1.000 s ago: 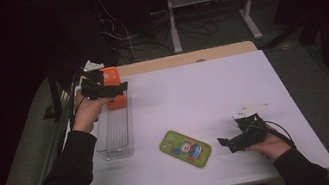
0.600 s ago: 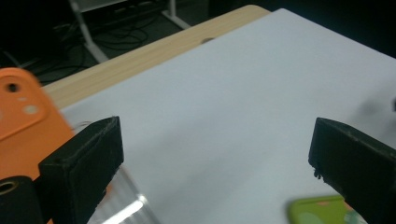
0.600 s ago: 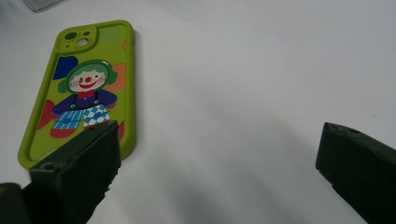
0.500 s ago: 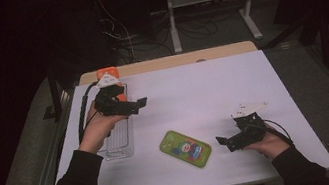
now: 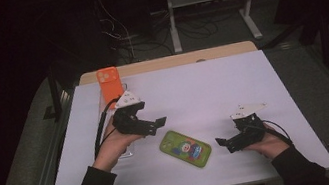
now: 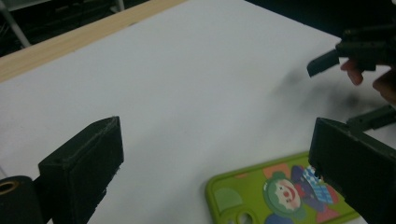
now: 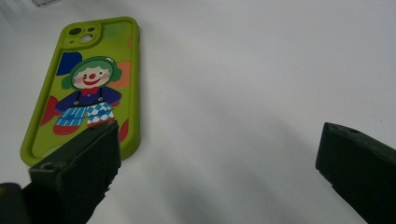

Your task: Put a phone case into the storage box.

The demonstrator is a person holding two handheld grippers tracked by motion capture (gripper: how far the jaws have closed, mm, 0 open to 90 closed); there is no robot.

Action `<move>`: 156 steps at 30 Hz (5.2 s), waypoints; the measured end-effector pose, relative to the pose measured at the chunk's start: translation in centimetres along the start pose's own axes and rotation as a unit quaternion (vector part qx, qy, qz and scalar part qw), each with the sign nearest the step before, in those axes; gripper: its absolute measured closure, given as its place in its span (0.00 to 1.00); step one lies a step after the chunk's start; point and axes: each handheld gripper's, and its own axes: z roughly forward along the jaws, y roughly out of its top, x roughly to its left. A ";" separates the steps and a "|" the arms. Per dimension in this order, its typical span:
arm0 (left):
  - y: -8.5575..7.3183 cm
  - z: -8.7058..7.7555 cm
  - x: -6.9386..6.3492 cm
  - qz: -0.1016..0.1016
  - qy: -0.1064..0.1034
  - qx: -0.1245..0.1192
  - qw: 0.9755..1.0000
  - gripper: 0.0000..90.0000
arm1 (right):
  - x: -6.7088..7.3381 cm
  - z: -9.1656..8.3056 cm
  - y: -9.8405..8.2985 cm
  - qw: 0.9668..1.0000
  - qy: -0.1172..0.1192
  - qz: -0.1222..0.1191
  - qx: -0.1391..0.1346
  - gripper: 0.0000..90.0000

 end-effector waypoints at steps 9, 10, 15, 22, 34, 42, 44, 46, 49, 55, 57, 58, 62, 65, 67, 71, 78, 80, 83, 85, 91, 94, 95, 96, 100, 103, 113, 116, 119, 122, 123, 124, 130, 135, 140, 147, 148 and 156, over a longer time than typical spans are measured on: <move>-2.7 -0.4 -1.8 0.013 -0.017 0.012 1.000 0.03 | -0.1 0.0 0.1 1.000 -0.001 0.000 0.001 0.00; -3.0 -0.5 -2.0 0.014 -0.019 0.010 1.000 0.03 | -0.1 0.0 0.1 1.000 0.000 0.002 0.001 0.00; -4.5 -1.0 -2.5 0.025 -0.024 0.008 0.999 0.03 | -0.1 -0.1 0.1 1.000 -0.003 0.007 0.002 0.00; -5.9 -0.4 -3.0 0.039 -0.034 -0.016 0.999 0.03 | 0.2 -0.1 0.5 1.000 -0.009 0.013 0.006 0.00; -6.2 -0.4 -1.9 0.018 -0.045 -0.019 0.999 0.03 | 0.3 -0.7 2.3 1.000 0.000 0.020 0.017 0.00; -6.4 -0.2 -1.7 0.020 -0.045 -0.015 0.999 0.03 | 1.0 -0.4 4.4 0.999 0.024 0.015 0.024 0.00; -6.4 -0.2 -1.7 0.019 -0.046 -0.015 0.999 0.03 | 1.4 0.0 5.0 0.999 0.029 0.009 0.024 0.00; -6.4 -0.2 -1.7 0.019 -0.046 -0.015 0.999 0.03 | 1.7 0.5 5.5 0.999 0.035 0.006 0.027 0.00; -6.4 -0.2 -1.7 0.021 -0.045 -0.013 0.999 0.03 | 2.1 1.3 6.3 0.999 0.042 0.000 0.028 0.00; -6.5 -0.3 -1.6 0.014 -0.046 -0.016 0.999 0.03 | 3.1 2.6 7.8 0.998 0.054 -0.011 0.022 0.00; -6.5 -0.3 -1.6 0.012 -0.046 -0.017 0.999 0.03 | 3.4 3.0 8.2 0.998 0.058 -0.017 0.021 0.00; -6.5 -0.3 -1.6 0.012 -0.046 -0.017 0.999 0.03 | 3.6 3.2 8.4 0.998 0.059 -0.018 0.017 0.00; -6.5 -0.3 -1.6 0.012 -0.046 -0.017 0.999 0.03 | 4.2 3.7 8.9 0.997 0.065 -0.028 0.017 0.00; -6.5 -0.2 -1.6 0.013 -0.046 -0.016 0.999 0.03 | 4.5 3.9 8.8 0.997 0.069 -0.029 0.023 0.00; -6.5 -0.2 -1.6 0.013 -0.046 -0.016 0.999 0.03 | 4.8 4.0 8.7 0.997 0.068 -0.032 0.029 0.00; -6.5 -0.2 -1.6 0.012 -0.046 -0.015 0.999 0.03 | 5.2 4.2 8.5 0.996 0.072 -0.038 0.037 0.00; -6.5 -0.2 -1.6 0.012 -0.045 -0.014 0.999 0.03 | 6.0 4.7 7.9 0.994 0.073 -0.052 0.063 0.00; -6.5 -0.2 -1.6 0.013 -0.044 -0.013 0.999 0.03 | 6.3 4.9 7.7 0.993 0.074 -0.055 0.071 0.00; -6.5 -0.2 -1.6 0.011 -0.044 -0.013 0.999 0.03 | 6.6 5.3 7.5 0.992 0.072 -0.060 0.082 0.00; -6.5 -0.2 -1.6 0.011 -0.044 -0.013 0.999 0.03 | 6.9 5.5 7.3 0.991 0.070 -0.066 0.094 0.00; -6.5 -0.2 -1.6 0.011 -0.043 -0.013 0.999 0.03 | 7.4 6.1 6.6 0.988 0.067 -0.075 0.119 0.00; -6.5 -0.2 -1.6 0.010 -0.043 -0.013 0.999 0.03 | 7.7 6.4 6.4 0.986 0.065 -0.081 0.132 0.00; -6.4 -0.2 -1.6 0.011 -0.043 -0.013 0.999 0.03 | 7.8 6.5 6.3 0.985 0.064 -0.086 0.136 0.00; -6.5 -0.2 -1.6 0.010 -0.043 -0.013 0.999 0.03 | 7.9 6.6 6.2 0.984 0.064 -0.087 0.140 0.00; -6.4 -0.2 -1.6 0.010 -0.043 -0.013 0.999 0.03 | 8.0 7.0 5.8 0.981 0.063 -0.107 0.152 0.02; -6.4 -0.2 -1.6 0.011 -0.043 -0.013 0.999 0.03 | 8.2 7.1 5.6 0.978 0.061 -0.111 0.163 0.02; -6.5 -0.1 -1.7 0.013 -0.040 -0.011 0.999 0.03 | 8.7 7.6 5.1 0.974 0.058 -0.125 0.182 0.11; -6.5 -0.1 -1.7 0.017 -0.039 -0.011 0.999 0.03 | 8.8 7.6 5.0 0.972 0.056 -0.128 0.188 0.13; -6.5 -0.1 -1.7 0.018 -0.039 -0.010 0.999 0.03 | 8.7 7.7 5.0 0.972 0.059 -0.124 0.191 0.14; -6.5 -0.1 -1.7 0.018 -0.038 -0.009 0.999 0.03 | 8.7 7.8 5.0 0.972 0.060 -0.123 0.193 0.14; -6.5 -0.1 -1.7 0.019 -0.038 -0.008 0.999 0.03 | 8.7 7.8 4.9 0.971 0.060 -0.123 0.194 0.14; -6.5 -0.1 -1.7 0.018 -0.038 -0.008 0.999 0.03 | 8.7 7.8 4.9 0.972 0.056 -0.124 0.193 0.14; -6.5 0.0 -1.8 0.021 -0.036 -0.005 0.999 0.03 | 8.6 7.8 5.1 0.971 0.057 -0.119 0.198 0.16; -6.5 0.0 -1.8 0.022 -0.037 -0.005 0.999 0.03 | 8.3 7.8 5.1 0.971 0.059 -0.124 0.195 0.17; -6.5 0.0 -1.8 0.022 -0.038 -0.003 0.999 0.03 | 7.4 7.1 5.7 0.972 0.063 -0.122 0.189 0.17; -6.3 0.2 -1.9 0.030 -0.036 0.013 0.999 0.03 | 4.6 5.8 7.2 0.973 0.070 -0.134 0.173 0.17; -6.3 0.2 -1.8 0.029 -0.036 0.012 0.999 0.03 | 4.2 5.7 7.4 0.973 0.073 -0.138 0.172 0.17; -5.7 0.3 -1.8 0.030 -0.044 0.038 0.998 0.03 | 1.7 5.0 8.5 0.967 0.101 -0.161 0.167 0.17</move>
